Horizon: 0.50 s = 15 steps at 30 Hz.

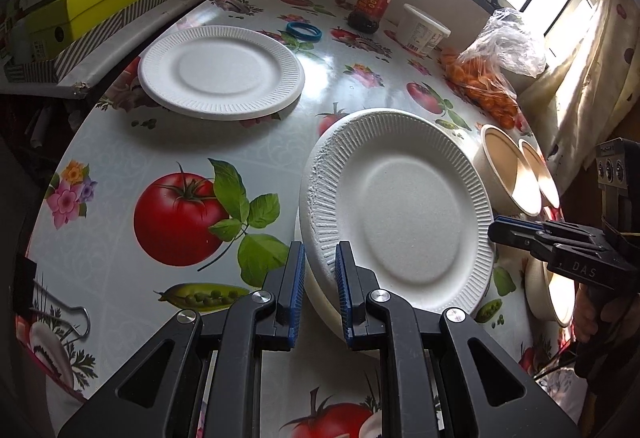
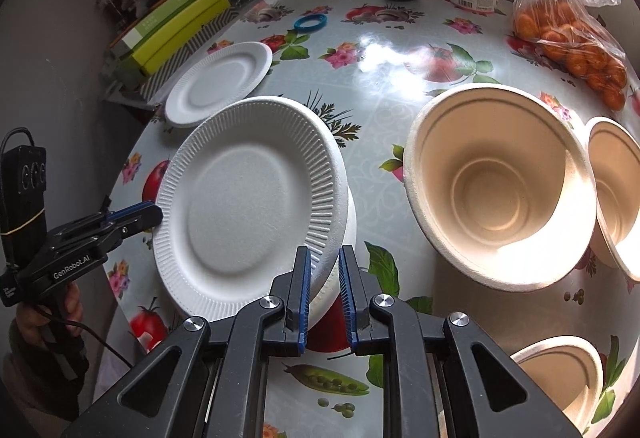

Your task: Organize plates and bowls

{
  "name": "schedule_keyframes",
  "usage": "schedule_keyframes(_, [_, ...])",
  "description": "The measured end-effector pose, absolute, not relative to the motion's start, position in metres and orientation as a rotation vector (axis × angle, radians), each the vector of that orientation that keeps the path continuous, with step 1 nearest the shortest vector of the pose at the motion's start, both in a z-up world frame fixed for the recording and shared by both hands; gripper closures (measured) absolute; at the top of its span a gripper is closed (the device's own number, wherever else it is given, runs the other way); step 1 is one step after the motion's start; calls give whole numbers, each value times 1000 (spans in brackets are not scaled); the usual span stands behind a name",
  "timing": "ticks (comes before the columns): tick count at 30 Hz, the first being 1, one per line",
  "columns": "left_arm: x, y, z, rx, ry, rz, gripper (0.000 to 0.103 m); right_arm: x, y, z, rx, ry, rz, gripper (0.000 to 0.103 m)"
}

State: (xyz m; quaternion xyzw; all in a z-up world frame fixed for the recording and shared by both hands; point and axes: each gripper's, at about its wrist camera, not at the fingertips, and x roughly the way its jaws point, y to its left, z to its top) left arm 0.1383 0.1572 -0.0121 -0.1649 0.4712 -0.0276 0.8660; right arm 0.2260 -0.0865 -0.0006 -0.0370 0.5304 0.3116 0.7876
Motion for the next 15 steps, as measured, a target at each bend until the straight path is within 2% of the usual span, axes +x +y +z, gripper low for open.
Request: schedule_keyframes(15, [138,151,-21,-339,1023,-60,88,223,-91,-10,-79,1171,660,87])
